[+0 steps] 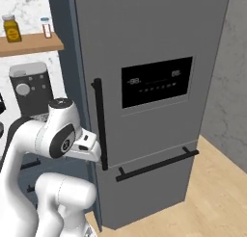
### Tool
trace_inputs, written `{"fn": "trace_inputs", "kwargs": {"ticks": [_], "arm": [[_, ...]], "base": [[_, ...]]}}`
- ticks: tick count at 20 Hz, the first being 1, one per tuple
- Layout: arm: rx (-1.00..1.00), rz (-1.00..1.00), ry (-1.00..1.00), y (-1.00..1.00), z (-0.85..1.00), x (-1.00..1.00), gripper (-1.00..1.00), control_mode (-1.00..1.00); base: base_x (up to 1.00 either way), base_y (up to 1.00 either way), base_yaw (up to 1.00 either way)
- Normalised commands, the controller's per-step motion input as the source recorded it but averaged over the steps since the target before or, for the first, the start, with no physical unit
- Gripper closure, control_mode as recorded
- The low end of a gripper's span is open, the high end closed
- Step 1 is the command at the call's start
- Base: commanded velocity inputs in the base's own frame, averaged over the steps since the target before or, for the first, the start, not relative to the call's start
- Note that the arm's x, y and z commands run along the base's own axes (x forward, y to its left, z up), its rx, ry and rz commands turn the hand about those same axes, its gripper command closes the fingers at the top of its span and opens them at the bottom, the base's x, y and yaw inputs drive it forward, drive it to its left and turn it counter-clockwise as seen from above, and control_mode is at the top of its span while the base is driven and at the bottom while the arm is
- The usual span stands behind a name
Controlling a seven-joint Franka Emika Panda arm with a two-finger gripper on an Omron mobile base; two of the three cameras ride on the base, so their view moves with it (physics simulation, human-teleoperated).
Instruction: Grab a lemon wedge from the fridge and one ice cube from the ice bowl, and put them in the glass of lemonade.
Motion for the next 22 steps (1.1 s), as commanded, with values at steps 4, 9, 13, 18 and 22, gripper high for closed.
{"fn": "trace_inputs", "kwargs": {"ticks": [4,9,13,18,22], "arm": [[0.0,0.0,0.0,0.0,0.0,0.0,-1.0,1.0],[0.0,0.0,0.0,0.0,0.0,0.0,-1.0,1.0],[0.0,0.0,0.0,0.0,0.0,0.0,-1.0,1.0],[0.0,0.01,-0.08,0.01,0.0,-0.19,-1.0,-1.0],[0.01,0.0,-0.27,0.0,0.1,-0.1,-1.0,-1.0]], "base": [[0.03,-0.29,0.1],[0.0,-0.13,0.08],[0.0,-0.03,0.08],[0.0,0.0,0.01],[0.0,0.0,0.0]]}}
